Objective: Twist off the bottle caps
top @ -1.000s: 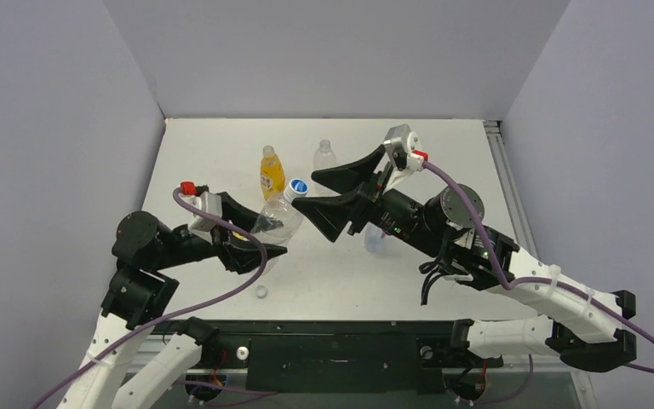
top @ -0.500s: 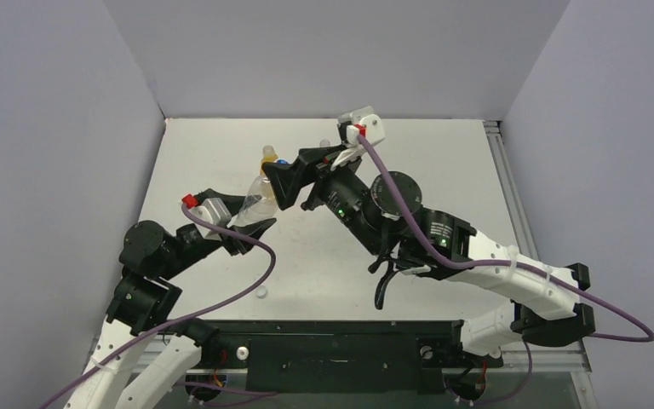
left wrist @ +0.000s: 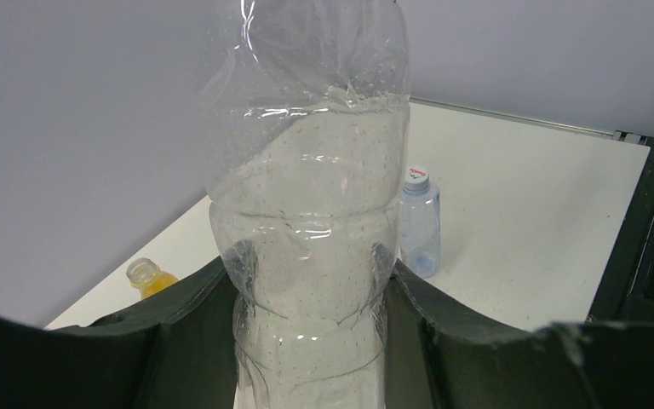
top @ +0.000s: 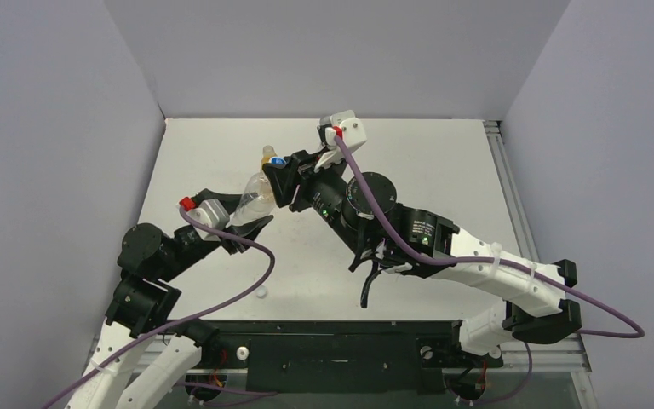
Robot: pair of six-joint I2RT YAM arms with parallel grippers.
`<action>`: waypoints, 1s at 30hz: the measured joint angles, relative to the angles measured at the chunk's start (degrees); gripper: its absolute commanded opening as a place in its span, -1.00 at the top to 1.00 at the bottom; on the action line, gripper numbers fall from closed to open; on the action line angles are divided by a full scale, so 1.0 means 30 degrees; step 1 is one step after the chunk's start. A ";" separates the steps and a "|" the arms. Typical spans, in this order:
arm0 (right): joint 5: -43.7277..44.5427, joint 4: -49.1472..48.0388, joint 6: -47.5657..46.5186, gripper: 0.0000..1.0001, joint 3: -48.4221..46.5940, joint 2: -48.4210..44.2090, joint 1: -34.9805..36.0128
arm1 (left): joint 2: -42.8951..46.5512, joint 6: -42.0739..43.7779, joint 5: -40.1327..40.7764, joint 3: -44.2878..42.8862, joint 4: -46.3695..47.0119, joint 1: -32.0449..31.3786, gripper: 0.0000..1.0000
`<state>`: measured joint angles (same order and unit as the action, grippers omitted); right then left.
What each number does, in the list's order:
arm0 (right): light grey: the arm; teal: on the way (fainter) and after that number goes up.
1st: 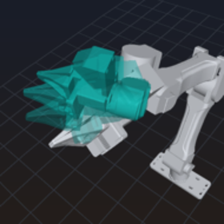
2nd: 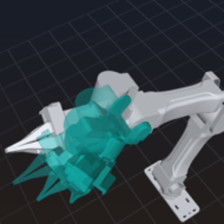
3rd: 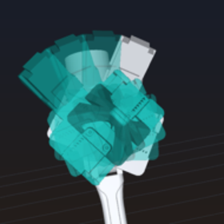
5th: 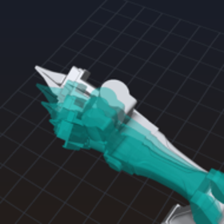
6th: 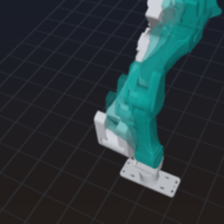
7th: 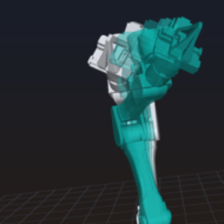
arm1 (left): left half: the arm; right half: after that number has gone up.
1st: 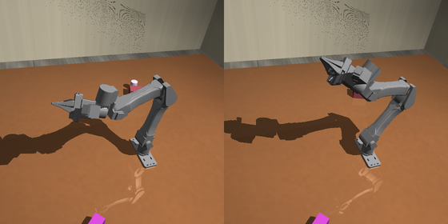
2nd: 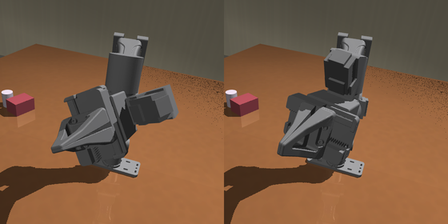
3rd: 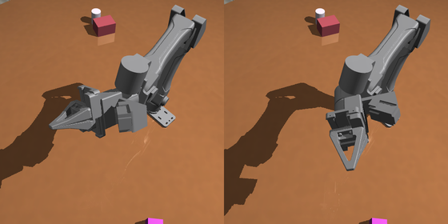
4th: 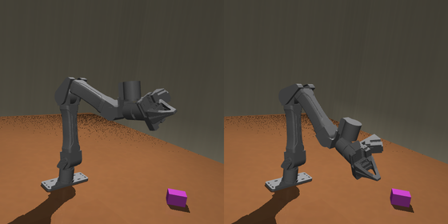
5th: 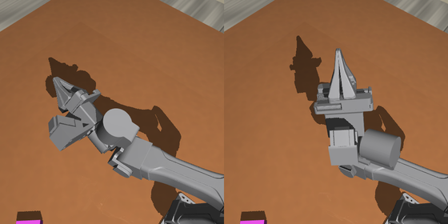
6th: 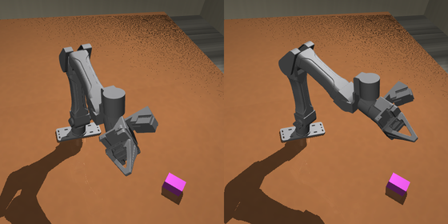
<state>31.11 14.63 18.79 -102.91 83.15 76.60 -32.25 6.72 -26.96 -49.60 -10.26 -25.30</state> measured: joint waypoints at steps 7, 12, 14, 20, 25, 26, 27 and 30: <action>-0.0240 0.0007 0.0554 0.48 0.0000 0.0000 -0.0379 | -0.0007 -0.0007 0.0117 0.0000 0.0073 0.0000 0.73; -0.0831 -0.0015 0.1115 0.90 0.0153 -0.0007 -0.0852 | -0.0109 -0.0051 0.0306 0.0000 0.0058 0.0000 0.73; -0.1027 -0.0248 0.1173 0.99 0.0444 -0.0102 -0.1005 | -0.0197 -0.0168 0.0299 0.0000 0.0029 0.0007 0.73; -0.3483 -0.2004 0.0678 1.00 0.3206 -0.1851 -0.1741 | -0.0488 -0.1654 -0.1268 -0.0109 -0.0211 0.0087 0.74; -0.6171 -0.3723 -0.0372 1.00 0.5938 -0.4473 -0.2033 | -0.1027 -0.3752 -0.4393 -0.0823 -0.0036 0.0066 0.77; -0.6397 -0.3861 -0.0525 1.00 0.6193 -0.4787 -0.1996 | -0.1115 -0.4153 -0.5005 -0.0954 0.0073 0.0044 0.78; -0.6870 -0.4153 -0.0823 1.00 0.6696 -0.5319 -0.1974 | -0.1224 -0.4619 -0.5654 -0.1071 0.0219 0.0036 0.78; -0.7497 -0.4532 -0.1443 1.00 0.7497 -0.6193 -0.1887 | -0.1552 -0.5581 -0.7111 -0.1275 0.0488 0.0036 0.79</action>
<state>8.62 1.04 14.46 -80.42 64.58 70.94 -36.91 -10.02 -48.29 -53.43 -8.80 -25.19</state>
